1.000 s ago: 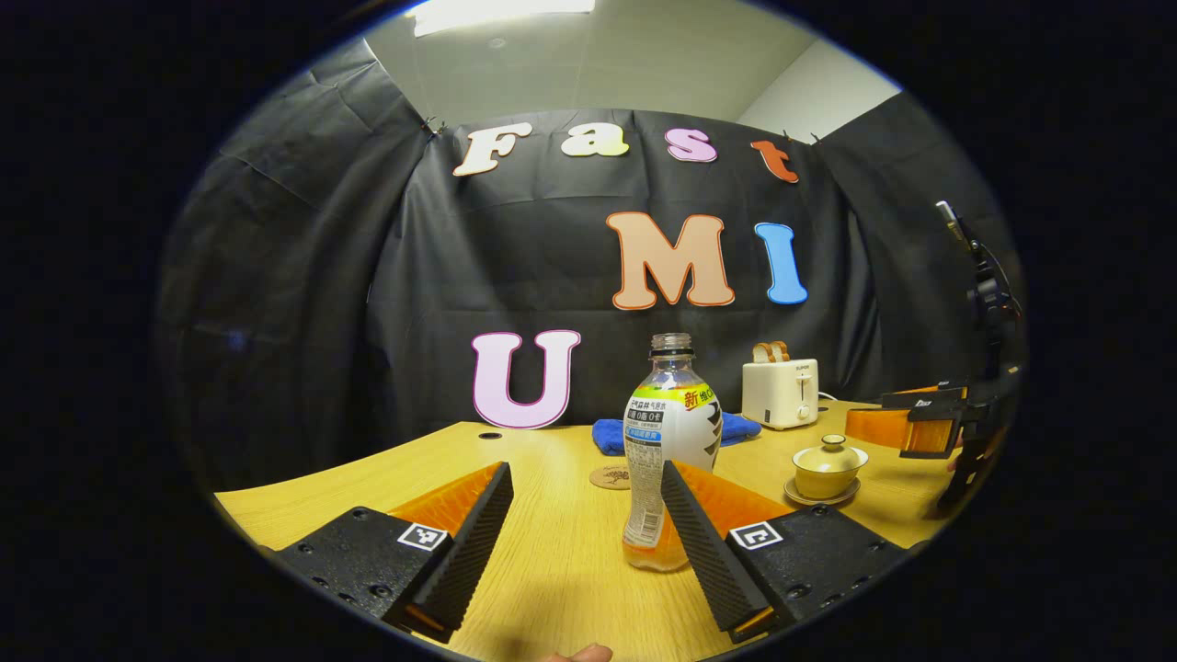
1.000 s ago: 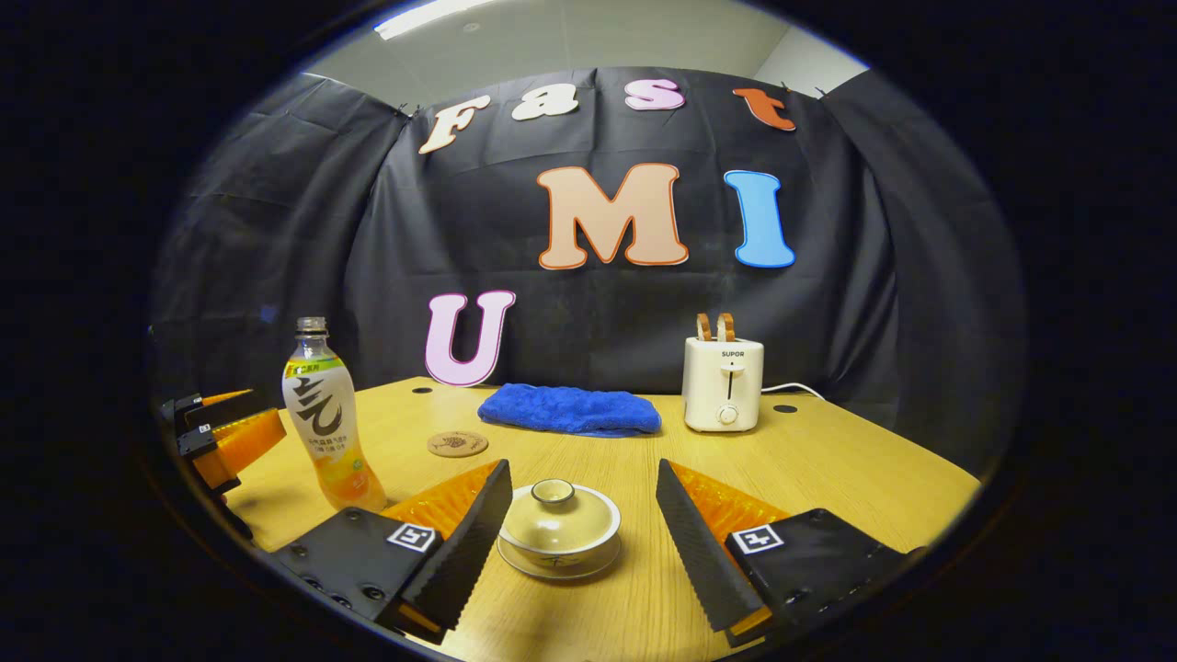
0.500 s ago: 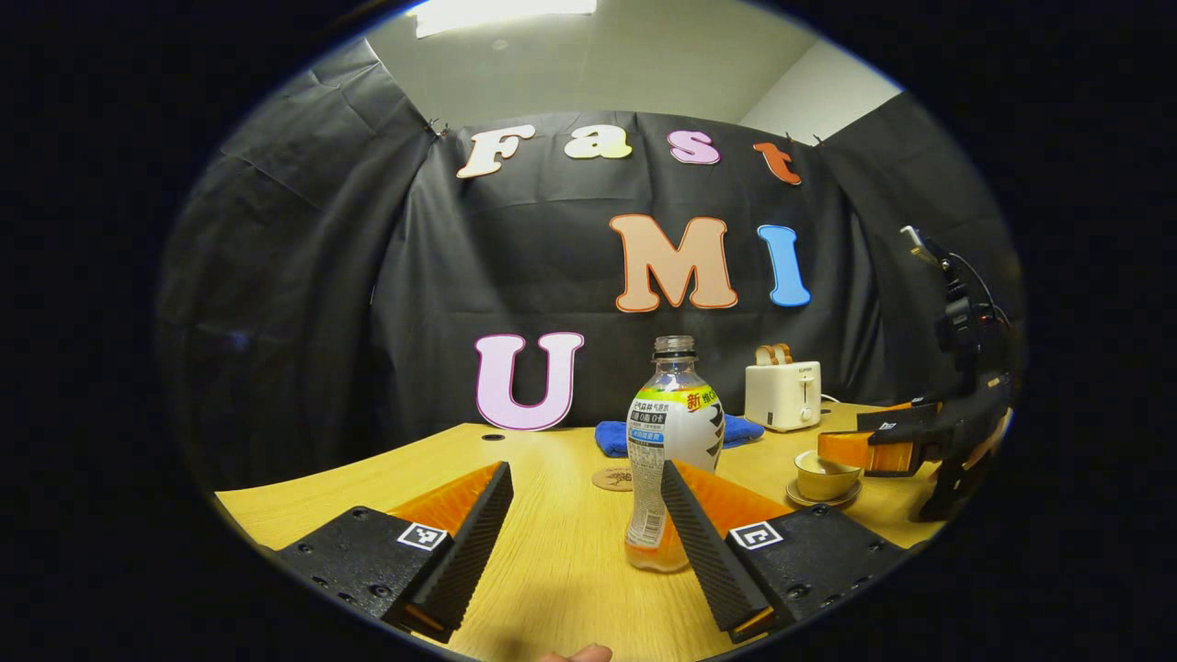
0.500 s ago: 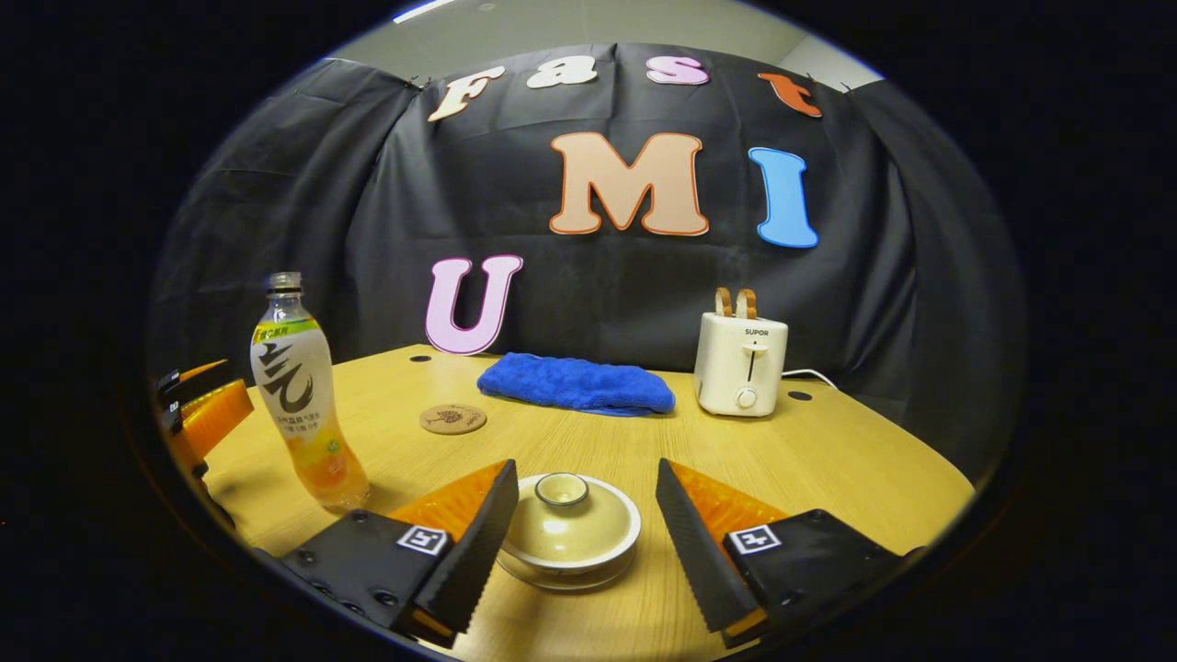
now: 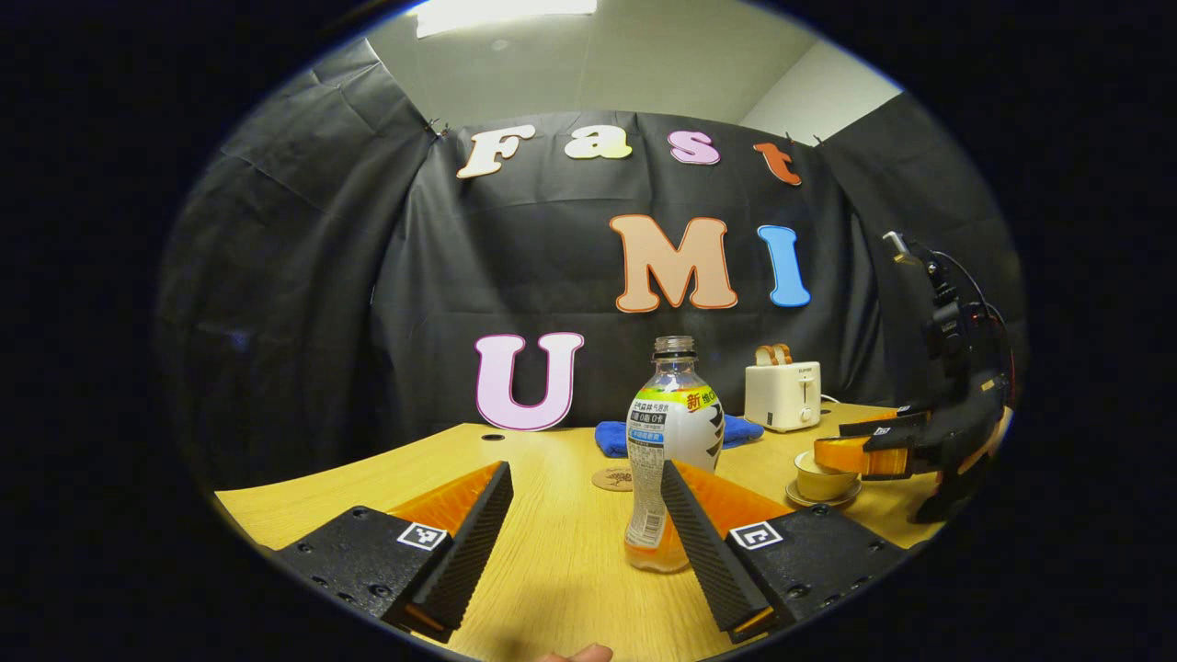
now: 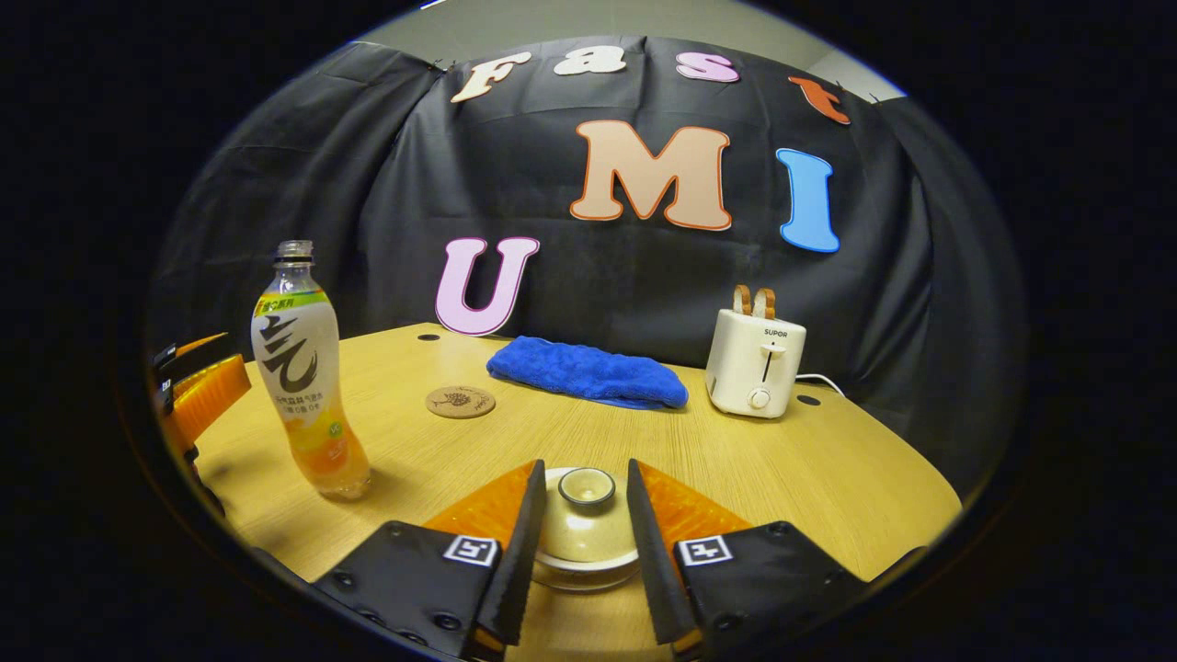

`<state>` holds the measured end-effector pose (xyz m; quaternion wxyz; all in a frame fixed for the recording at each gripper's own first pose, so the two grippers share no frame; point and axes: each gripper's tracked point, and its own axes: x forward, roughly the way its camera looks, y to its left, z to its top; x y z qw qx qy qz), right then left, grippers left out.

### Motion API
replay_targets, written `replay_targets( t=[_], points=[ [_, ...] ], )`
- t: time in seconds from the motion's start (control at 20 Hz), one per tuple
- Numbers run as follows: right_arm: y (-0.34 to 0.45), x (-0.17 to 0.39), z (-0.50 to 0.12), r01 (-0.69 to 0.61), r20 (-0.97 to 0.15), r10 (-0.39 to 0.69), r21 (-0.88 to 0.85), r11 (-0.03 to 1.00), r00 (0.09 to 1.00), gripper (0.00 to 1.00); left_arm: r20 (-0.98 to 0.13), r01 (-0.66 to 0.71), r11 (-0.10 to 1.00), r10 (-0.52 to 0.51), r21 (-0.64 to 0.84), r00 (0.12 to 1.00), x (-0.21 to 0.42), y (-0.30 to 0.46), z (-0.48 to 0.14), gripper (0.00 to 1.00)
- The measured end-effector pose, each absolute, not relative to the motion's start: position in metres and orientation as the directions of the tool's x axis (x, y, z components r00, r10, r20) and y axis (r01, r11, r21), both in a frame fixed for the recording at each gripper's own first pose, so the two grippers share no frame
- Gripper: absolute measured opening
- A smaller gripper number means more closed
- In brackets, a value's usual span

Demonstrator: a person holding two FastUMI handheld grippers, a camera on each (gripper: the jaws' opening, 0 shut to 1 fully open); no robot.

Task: Open the teacup lid with one hand, grasp the water bottle and pour water into the teacup with the other hand; after pouring, place the water bottle on the coaster and then close the teacup lid.

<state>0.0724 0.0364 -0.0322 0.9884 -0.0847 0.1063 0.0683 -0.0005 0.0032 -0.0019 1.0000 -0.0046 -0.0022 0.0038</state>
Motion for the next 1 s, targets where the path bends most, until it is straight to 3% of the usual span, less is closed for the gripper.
replay_targets(
  t=[0.1, 0.2, 0.5, 0.75, 1.0],
  points=[
    [0.038, 0.072, -0.030, -0.160, -0.220, 0.118, -0.180, 0.971, 0.968, 0.55, 0.005, -0.008, 1.000, 0.008, -0.009, 1.000, 0.000, 0.003, -0.002, 0.95],
    [0.037, 0.075, -0.032, -0.156, -0.226, 0.112, -0.190, 0.969, 0.968, 0.37, 0.006, -0.008, 1.000, 0.008, -0.009, 1.000, 0.000, 0.003, -0.001, 0.95],
    [0.035, 0.076, -0.031, -0.164, -0.235, 0.124, -0.156, 0.974, 0.964, 0.27, 0.013, -0.010, 1.000, 0.010, -0.010, 1.000, -0.002, 0.003, 0.000, 0.95],
    [0.033, 0.077, -0.022, -0.157, -0.212, 0.125, -0.140, 0.978, 0.969, 0.31, 0.036, -0.009, 1.000, 0.009, -0.012, 0.999, -0.003, 0.003, 0.003, 0.95],
    [0.034, 0.075, -0.013, -0.159, -0.199, 0.131, -0.130, 0.979, 0.971, 0.29, 0.008, 0.060, 0.998, -0.060, -0.003, 0.998, 0.000, -0.012, -0.001, 0.95]
  ],
)
